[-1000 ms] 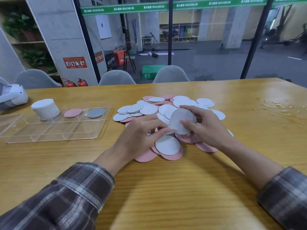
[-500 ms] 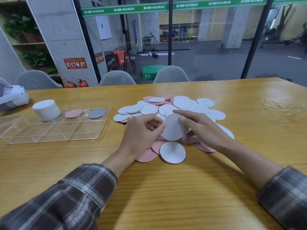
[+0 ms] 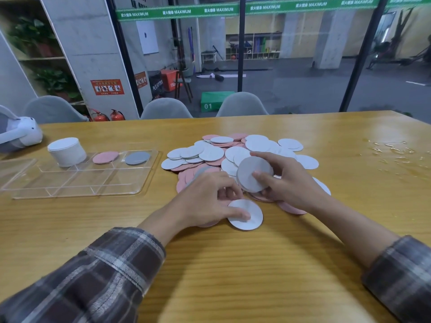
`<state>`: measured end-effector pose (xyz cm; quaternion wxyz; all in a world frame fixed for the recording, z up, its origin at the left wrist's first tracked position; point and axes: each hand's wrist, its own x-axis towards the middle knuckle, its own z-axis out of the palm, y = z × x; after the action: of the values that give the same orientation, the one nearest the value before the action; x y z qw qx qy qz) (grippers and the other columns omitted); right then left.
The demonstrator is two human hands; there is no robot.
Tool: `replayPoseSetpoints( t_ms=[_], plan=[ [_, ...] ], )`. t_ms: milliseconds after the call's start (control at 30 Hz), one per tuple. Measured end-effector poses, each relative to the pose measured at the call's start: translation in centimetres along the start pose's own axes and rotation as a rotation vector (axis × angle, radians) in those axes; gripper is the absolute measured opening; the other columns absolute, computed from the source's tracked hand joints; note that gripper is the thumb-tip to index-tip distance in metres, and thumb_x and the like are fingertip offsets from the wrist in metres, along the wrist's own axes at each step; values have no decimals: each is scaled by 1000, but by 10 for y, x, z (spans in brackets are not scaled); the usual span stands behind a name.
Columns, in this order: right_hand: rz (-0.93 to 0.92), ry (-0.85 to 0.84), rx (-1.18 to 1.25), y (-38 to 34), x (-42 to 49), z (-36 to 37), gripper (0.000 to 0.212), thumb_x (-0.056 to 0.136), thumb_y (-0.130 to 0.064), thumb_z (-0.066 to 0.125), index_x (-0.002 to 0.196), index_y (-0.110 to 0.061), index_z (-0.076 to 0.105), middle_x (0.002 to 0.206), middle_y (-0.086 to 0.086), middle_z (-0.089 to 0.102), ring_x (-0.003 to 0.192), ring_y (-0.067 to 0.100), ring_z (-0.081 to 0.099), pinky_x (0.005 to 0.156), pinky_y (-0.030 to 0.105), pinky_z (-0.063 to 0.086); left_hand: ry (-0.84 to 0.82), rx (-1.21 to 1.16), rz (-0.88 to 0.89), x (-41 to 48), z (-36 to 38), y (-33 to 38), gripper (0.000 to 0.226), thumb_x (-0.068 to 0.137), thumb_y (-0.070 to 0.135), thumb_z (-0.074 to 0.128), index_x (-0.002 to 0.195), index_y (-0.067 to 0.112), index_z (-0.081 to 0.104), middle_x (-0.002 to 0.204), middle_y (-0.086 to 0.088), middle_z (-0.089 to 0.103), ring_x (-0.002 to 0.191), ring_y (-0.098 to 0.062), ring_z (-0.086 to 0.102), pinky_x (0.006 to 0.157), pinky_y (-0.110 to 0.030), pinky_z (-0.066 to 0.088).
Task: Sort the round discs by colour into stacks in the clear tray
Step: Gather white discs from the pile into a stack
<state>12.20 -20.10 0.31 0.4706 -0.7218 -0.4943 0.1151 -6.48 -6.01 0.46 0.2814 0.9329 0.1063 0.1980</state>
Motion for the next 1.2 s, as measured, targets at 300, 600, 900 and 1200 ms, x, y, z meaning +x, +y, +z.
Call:
replayPoseSetpoints(
  t_ms=[300, 600, 900, 1200],
  plan=[
    [-7, -14, -10, -3, -2, -1, 45, 96, -28, 68, 139, -36, 59, 120, -12, 70, 110, 9, 67, 93, 41, 57, -60, -43, -31, 1, -4, 1, 33, 71, 37, 95, 97, 26, 79, 94, 9, 71, 85, -9, 60, 72, -16, 47],
    [175, -125, 355, -17, -6, 3, 41, 104, -9, 54, 140, -27, 60, 125, 12, 64, 92, 23, 65, 76, 39, 64, 213, -307, -139, 6, -4, -2, 15, 83, 19, 87, 88, 21, 73, 82, 2, 74, 66, -15, 69, 67, -29, 58],
    [1, -117, 33, -12, -7, 1, 49, 97, -32, 69, 144, -28, 56, 122, -8, 69, 103, 5, 68, 81, 33, 57, 339, -362, -199, 11, 5, 8, 19, 82, 13, 87, 86, 7, 70, 77, -7, 74, 59, -18, 75, 55, -22, 56],
    [-7, -39, -43, -8, -4, -8, 50, 92, -27, 72, 141, -28, 59, 123, -14, 68, 114, 3, 63, 95, 36, 56, 403, -45, -71, 18, 7, -8, 17, 84, 35, 85, 80, 26, 72, 78, 14, 70, 70, -11, 59, 65, -15, 44]
  ],
)
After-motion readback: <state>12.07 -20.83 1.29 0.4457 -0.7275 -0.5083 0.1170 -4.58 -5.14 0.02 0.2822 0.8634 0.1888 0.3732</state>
